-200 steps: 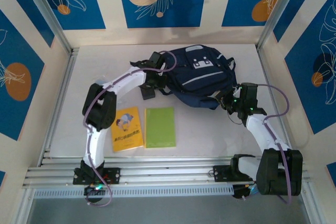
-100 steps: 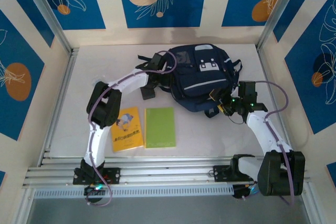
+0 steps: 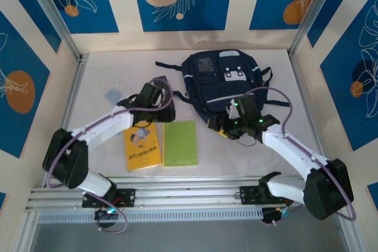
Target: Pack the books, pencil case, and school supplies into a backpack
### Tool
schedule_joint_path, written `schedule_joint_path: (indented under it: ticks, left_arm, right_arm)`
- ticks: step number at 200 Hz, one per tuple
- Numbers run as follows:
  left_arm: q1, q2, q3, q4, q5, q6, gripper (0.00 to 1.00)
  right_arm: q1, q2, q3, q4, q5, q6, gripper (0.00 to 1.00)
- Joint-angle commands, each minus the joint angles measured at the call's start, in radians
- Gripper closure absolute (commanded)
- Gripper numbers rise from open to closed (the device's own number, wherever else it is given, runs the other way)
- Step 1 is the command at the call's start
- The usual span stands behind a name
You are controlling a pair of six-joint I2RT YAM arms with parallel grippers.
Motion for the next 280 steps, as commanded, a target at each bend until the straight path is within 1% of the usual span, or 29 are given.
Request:
schedule_joint_path:
  ticks: [1, 19, 35, 39, 64, 92, 129, 177, 199, 237, 280]
  left_arm:
    - [-0.032, -0.073, -0.102, 0.008, 0.038, -0.090, 0.39]
    - [-0.067, -0.113, -0.176, 0.062, 0.047, -0.138, 0.44]
    - [-0.100, -0.118, -0.234, 0.134, 0.046, -0.167, 0.49]
    - [-0.107, -0.114, -0.243, 0.145, 0.045, -0.172, 0.50]
    - [-0.134, -0.069, -0.267, 0.183, 0.032, -0.192, 0.53]
    - [-0.147, -0.019, -0.293, 0.223, 0.017, -0.201, 0.57]
    - [-0.147, 0.036, -0.318, 0.241, 0.018, -0.207, 0.59]
    - [-0.150, 0.072, -0.336, 0.265, 0.028, -0.220, 0.63]
    - [-0.150, 0.071, -0.336, 0.262, 0.026, -0.220, 0.63]
    - [-0.150, 0.063, -0.335, 0.250, 0.017, -0.221, 0.63]
    - [-0.151, 0.060, -0.324, 0.236, 0.012, -0.222, 0.62]
  right_arm:
    - [0.062, 0.074, -0.040, 0.102, 0.065, 0.054, 0.44]
    - [0.113, 0.146, -0.039, 0.146, 0.097, 0.055, 0.49]
    - [0.150, 0.211, -0.040, 0.192, 0.122, 0.060, 0.60]
    - [0.156, 0.228, -0.041, 0.207, 0.123, 0.062, 0.61]
    - [0.194, 0.315, -0.029, 0.273, 0.122, 0.086, 0.63]
    - [0.245, 0.393, 0.010, 0.266, 0.173, 0.092, 0.64]
    - [0.288, 0.452, 0.047, 0.278, 0.174, 0.102, 0.65]
    - [0.322, 0.477, 0.100, 0.262, 0.158, 0.108, 0.68]
    - [0.322, 0.438, 0.116, 0.235, 0.147, 0.109, 0.70]
    - [0.319, 0.345, 0.132, 0.172, 0.171, 0.088, 0.73]
    - [0.316, 0.357, 0.138, 0.168, 0.151, 0.091, 0.78]
